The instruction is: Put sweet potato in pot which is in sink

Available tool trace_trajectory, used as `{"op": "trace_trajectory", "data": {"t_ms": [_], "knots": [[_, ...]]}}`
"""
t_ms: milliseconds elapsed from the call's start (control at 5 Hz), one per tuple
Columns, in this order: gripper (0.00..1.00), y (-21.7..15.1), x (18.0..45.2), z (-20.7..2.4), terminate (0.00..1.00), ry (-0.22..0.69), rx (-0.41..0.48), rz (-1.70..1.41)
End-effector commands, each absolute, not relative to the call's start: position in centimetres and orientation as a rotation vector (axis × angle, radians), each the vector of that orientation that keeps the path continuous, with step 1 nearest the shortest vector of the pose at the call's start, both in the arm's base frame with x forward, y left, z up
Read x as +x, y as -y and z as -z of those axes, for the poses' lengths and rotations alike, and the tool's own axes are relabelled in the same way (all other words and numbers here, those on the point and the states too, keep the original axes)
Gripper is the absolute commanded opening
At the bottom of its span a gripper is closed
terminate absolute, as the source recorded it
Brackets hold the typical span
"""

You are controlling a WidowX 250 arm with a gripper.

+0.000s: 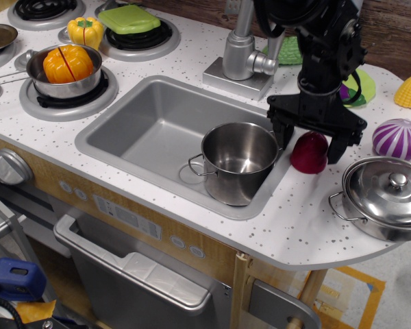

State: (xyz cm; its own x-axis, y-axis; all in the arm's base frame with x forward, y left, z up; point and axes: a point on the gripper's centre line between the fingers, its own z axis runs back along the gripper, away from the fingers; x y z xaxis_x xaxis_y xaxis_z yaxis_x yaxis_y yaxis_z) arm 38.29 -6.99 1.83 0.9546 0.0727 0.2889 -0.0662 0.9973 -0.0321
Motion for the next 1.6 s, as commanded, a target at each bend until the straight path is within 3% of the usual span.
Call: {"op": "trace_trajectory", "data": {"t_ms": [0, 400, 600, 800, 1000, 1200, 1400], "knots": [[1.0, 6.5, 39.0, -3.2, 0.0, 0.37, -0.046, -0.062], [1.0, 6.1, 39.3, -2.4, 0.0, 0.39, -0.05, -0.041], [0.0, 6.1, 39.3, -2.4, 0.0, 0.394, -0.042, -0.041], [0.0, 6.1, 39.3, -2.6, 0.0, 0.39, -0.038, -0.041], [0.0, 5.9, 39.4, -4.8, 0.0, 0.361, 0.011, -0.033], [0.0, 4.9, 39.8, -8.1, 0.0, 0.325, 0.126, 0.028], [0.0, 2.8, 39.5, -8.4, 0.0, 0.31, 0.148, 0.059]]}}
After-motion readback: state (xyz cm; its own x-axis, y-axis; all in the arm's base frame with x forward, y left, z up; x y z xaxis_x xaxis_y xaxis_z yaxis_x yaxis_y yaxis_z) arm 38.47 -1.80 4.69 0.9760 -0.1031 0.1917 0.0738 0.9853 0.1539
